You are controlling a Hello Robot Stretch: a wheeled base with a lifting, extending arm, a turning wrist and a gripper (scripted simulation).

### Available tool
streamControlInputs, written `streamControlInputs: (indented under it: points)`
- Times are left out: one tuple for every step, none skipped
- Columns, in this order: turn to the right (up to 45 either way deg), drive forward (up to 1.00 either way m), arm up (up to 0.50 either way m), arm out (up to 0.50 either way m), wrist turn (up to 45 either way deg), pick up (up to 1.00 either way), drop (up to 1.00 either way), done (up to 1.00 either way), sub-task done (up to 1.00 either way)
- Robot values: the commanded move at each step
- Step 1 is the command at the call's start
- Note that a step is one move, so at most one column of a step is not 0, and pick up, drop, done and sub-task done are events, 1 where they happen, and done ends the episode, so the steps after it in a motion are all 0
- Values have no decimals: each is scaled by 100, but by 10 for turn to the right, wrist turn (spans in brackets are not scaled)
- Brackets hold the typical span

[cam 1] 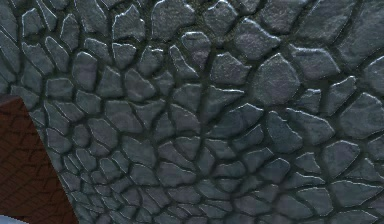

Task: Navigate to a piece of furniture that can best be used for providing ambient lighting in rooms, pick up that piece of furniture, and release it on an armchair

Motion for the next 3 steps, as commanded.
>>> streamControlInputs:
  points:
    - [0,0,50,0,0,0,0,0,0]
    - [0,0,30,0,0,0,0,0,0]
    - [0,0,0,44,0,0,0,0,0]
